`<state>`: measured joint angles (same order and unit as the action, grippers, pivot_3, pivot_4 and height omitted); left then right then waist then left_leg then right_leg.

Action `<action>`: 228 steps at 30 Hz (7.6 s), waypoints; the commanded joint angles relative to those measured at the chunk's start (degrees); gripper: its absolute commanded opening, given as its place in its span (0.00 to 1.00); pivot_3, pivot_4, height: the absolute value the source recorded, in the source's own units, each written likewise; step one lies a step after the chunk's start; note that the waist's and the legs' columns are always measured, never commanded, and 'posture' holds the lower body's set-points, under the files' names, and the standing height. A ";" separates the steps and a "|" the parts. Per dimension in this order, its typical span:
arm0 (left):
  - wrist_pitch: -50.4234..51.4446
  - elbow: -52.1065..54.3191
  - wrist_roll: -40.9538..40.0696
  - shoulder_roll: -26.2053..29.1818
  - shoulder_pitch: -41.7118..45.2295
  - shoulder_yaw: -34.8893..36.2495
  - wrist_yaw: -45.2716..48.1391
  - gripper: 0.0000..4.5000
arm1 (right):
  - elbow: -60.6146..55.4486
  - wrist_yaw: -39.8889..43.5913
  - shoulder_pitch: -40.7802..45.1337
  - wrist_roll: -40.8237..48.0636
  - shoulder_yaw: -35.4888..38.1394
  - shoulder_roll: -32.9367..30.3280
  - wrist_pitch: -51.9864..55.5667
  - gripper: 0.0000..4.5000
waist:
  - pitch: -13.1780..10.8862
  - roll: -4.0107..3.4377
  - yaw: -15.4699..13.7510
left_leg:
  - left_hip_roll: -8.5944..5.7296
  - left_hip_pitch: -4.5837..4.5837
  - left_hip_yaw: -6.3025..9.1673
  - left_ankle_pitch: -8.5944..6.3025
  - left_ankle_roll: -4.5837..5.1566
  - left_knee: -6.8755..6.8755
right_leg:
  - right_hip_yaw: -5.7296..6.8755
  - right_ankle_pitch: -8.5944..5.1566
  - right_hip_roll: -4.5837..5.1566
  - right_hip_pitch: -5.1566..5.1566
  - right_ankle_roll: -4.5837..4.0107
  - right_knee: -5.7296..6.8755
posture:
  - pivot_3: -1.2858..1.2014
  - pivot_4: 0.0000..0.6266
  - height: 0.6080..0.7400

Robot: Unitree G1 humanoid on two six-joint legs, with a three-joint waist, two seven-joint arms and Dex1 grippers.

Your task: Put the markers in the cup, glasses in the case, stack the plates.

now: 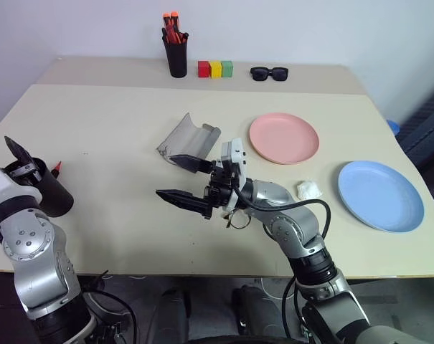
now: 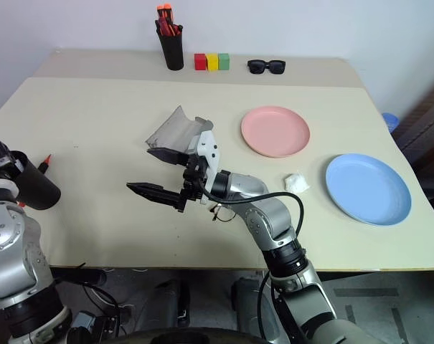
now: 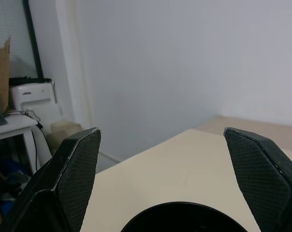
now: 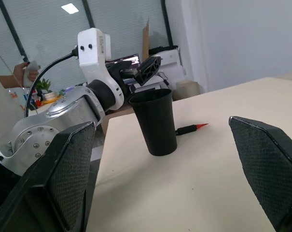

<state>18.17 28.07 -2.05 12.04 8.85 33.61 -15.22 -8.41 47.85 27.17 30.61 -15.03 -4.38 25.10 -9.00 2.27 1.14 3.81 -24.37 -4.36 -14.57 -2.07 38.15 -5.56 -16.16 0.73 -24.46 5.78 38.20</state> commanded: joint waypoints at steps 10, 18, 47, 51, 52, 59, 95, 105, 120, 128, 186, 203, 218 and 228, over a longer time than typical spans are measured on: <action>17.36 -2.63 -3.58 10.10 -1.02 17.82 -0.12 0.97 | -2.54 -1.45 -0.30 0.94 1.02 0.05 -0.35 1.00 | 0.00 0.00 1.11 | 0.02 0.00 0.00 0.00 0.00 -0.07 | 0.01 0.00 0.00 -0.03 0.00 -0.01 | 0.52 0.24 0.87; 32.90 -3.13 -11.06 10.12 -10.79 16.19 10.49 0.97 | -2.60 -1.38 -0.31 1.13 0.88 0.12 -0.02 1.00 | 0.02 0.03 1.52 | 0.03 0.00 0.02 -0.01 -0.01 -0.08 | 0.05 -0.01 0.02 -0.05 -0.02 -0.02 | 0.52 0.24 0.87; 40.00 -11.33 -10.99 14.79 -7.46 8.43 15.29 0.97 | -2.44 -2.54 -0.39 0.99 0.85 0.97 0.15 1.00 | 0.04 0.07 1.41 | 0.03 -0.01 0.00 -0.02 -0.03 -0.22 | 0.07 -0.10 0.37 -0.09 -0.22 -0.11 | 0.52 0.24 0.87; 40.45 -12.77 -10.76 14.51 -5.70 9.09 14.38 0.97 | -2.37 -2.80 -0.38 0.88 0.97 1.08 0.08 1.00 | 0.04 0.07 1.36 | 0.03 0.00 0.00 -0.02 -0.03 -0.22 | 0.09 -0.10 0.37 -0.09 -0.21 -0.10 | 0.52 0.24 0.87; 40.56 -13.02 -10.80 14.52 -5.37 9.13 14.36 0.97 | -2.36 -2.85 -0.38 0.87 1.00 1.08 0.07 1.00 | 0.04 0.07 1.37 | 0.02 0.00 0.00 -0.02 -0.03 -0.22 | 0.09 -0.10 0.36 -0.08 -0.21 -0.09 | 0.52 0.24 0.87; 42.52 -13.66 -12.04 13.15 -3.06 10.61 13.87 0.85 | -2.31 -3.15 -0.34 0.77 1.10 1.00 0.03 1.00 | 0.04 0.07 1.40 | 0.01 0.00 0.00 -0.02 -0.03 -0.22 | 0.10 -0.10 0.34 -0.08 -0.20 -0.09 | 0.52 0.24 0.87; 43.59 -8.30 -11.18 11.52 -2.29 13.43 8.41 0.96 | -1.75 -2.36 0.06 0.92 0.88 1.15 -0.02 1.00 | 0.05 0.10 1.45 | 0.01 -0.01 0.00 -0.02 -0.03 -0.24 | 0.10 -0.08 0.26 -0.09 -0.18 -0.11 | 0.52 0.24 0.87; 41.05 -22.36 -11.69 18.03 1.85 11.79 12.73 0.96 | -1.76 -3.05 -0.07 0.18 0.98 1.67 -0.58 1.00 | 0.04 0.08 1.48 | 0.00 -0.01 -0.01 -0.02 -0.03 -0.24 | 0.11 -0.09 0.26 -0.10 -0.18 -0.11 | 0.52 0.24 0.87; 37.75 -29.60 -14.08 18.54 4.30 12.71 14.77 0.32 | -2.53 -3.65 -0.54 0.13 0.95 1.18 -0.68 1.00 | 0.04 0.06 1.60 | 0.03 0.00 0.00 -0.01 -0.03 -0.24 | 0.12 -0.05 0.41 -0.09 -0.12 -0.09 | 0.52 0.24 0.87; 37.47 -29.09 -13.47 17.83 3.31 13.65 12.57 0.01 | -2.72 -3.49 -0.60 0.29 0.87 1.00 -0.44 1.00 | 0.03 0.05 1.70 | 0.02 0.02 -0.01 -0.01 -0.03 -0.28 | 0.11 -0.02 0.40 -0.11 -0.06 -0.10 | 0.52 0.24 0.87; 72.10 3.47 -18.62 6.29 16.65 -12.53 7.65 0.61 | -0.46 4.11 1.37 -2.83 4.56 -11.72 -2.83 1.00 | -0.12 0.03 1.24 | -0.14 -0.02 0.01 -0.02 0.02 -0.16 | 1.06 0.01 0.70 -0.02 -0.05 -0.14 | 0.52 0.24 0.87; 62.71 -13.02 -14.38 3.47 22.31 -11.83 12.73 0.00 | -4.67 0.52 -2.50 -2.70 2.39 -9.27 -2.12 1.00 | -0.12 0.03 0.95 | -0.14 -0.03 0.01 -0.01 0.01 -0.15 | 1.08 0.02 0.74 -0.02 -0.03 -0.13 | 0.52 0.24 0.87; 10.72 -2.49 -4.12 12.06 20.84 -4.96 10.87 0.00 | 0.57 1.58 0.12 -6.39 -2.35 -1.17 -10.05 1.00 | -0.11 -0.01 1.44 | -0.08 -0.01 -0.04 -0.02 0.01 -0.21 | 1.06 0.03 0.69 -0.04 -0.03 -0.12 | 0.52 0.24 0.87; 1.93 -5.05 -2.39 14.16 10.73 2.78 9.72 0.00 | 0.14 2.20 2.03 1.39 -0.50 4.64 -4.45 1.00 | -0.04 0.11 0.53 | -0.09 -0.02 -0.03 -0.02 0.02 -0.12 | 1.17 0.03 0.79 0.03 -0.04 -0.13 | 0.52 0.24 0.87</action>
<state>22.37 21.78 -4.42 25.83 19.62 35.28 -5.50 -6.54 49.83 28.24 30.54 -16.35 -0.24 20.34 -9.04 2.39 1.67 3.72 -24.40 -4.38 -14.59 -2.05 38.02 -4.37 -16.13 1.51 -24.42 5.74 38.07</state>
